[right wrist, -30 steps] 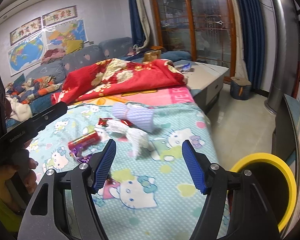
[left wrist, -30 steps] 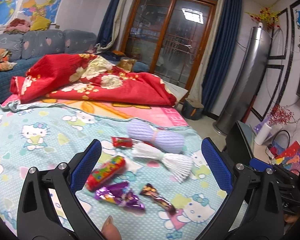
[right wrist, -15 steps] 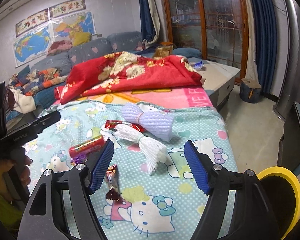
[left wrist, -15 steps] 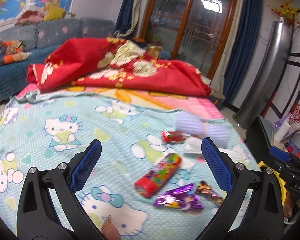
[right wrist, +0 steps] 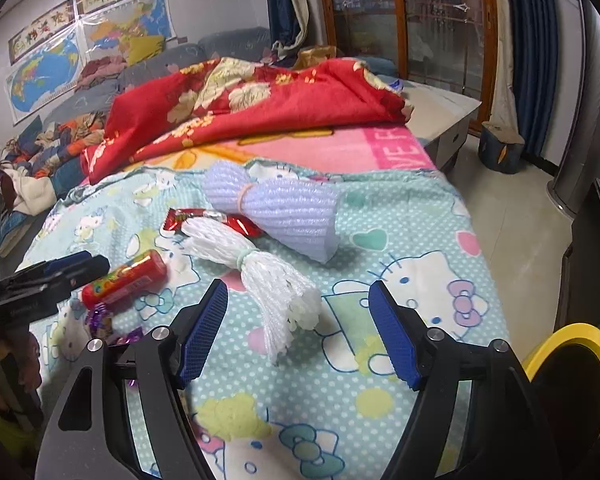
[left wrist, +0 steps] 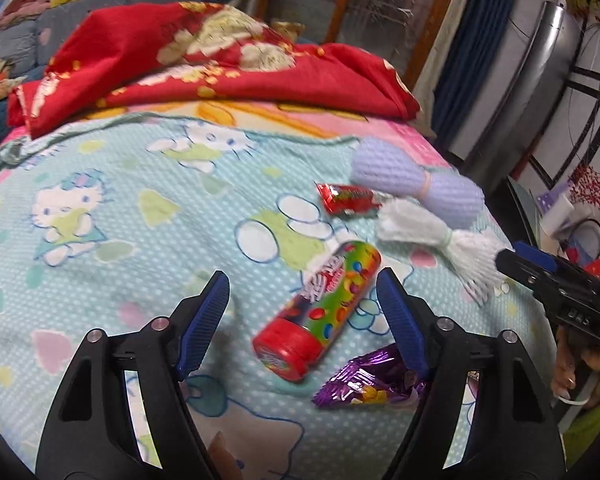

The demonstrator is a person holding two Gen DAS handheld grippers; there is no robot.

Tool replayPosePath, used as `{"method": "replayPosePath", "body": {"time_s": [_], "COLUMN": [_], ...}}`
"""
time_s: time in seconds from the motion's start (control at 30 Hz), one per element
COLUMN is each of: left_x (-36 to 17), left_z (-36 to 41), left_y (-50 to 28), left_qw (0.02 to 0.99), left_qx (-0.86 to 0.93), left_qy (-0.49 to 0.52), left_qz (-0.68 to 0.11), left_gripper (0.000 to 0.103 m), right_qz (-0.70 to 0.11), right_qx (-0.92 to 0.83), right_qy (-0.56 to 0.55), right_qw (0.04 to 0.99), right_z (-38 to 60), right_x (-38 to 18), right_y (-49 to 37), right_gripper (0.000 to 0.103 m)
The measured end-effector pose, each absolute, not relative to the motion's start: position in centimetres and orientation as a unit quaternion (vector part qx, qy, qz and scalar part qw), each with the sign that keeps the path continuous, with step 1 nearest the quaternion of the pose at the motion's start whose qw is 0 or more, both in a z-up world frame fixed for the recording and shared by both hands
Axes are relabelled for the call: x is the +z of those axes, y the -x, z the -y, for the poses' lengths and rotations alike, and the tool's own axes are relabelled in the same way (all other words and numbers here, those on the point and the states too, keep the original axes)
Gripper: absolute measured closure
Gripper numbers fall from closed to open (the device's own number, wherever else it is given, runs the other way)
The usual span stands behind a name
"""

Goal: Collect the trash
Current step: 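Grasp the red candy tube with the left tool while the right tool grasps the white mesh sleeve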

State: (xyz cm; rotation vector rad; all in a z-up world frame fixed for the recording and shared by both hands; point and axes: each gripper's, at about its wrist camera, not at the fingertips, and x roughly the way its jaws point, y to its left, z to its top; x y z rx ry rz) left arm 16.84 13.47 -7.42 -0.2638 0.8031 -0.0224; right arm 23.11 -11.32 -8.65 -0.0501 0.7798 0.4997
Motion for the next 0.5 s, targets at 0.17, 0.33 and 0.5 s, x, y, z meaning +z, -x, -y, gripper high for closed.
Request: {"method": "replayPosePath", "body": {"time_s": [0.17,0.33,0.5], "left_x": [-8.5,-8.9,-9.0], "left_z": [-12.9,-13.0,-12.9], "left_y": [-17.4,-17.6,-17.5], "left_qw": [0.905,0.901,0.9], "left_qx": [-0.024,-0.026,-0.031], "left_qy": [0.122,0.13,0.127], "left_qz": [-0.406,-0.413,-0.415], "left_gripper": [0.039,0.045,0.051], "right_qz": [-0.391,-0.398,-0.392], "right_qx": [0.248,0.265,0.283], "right_qy": [0.016,0.002,0.009], "right_qw": [0.886,0.878,0.875], "right_z": [10.9,10.6,10.2], "right_x": [-9.7,-10.2,-10.0], "right_y": [-23.9,-24.0,-22.9], "right_gripper": [0.04,0.063,0.081]}}
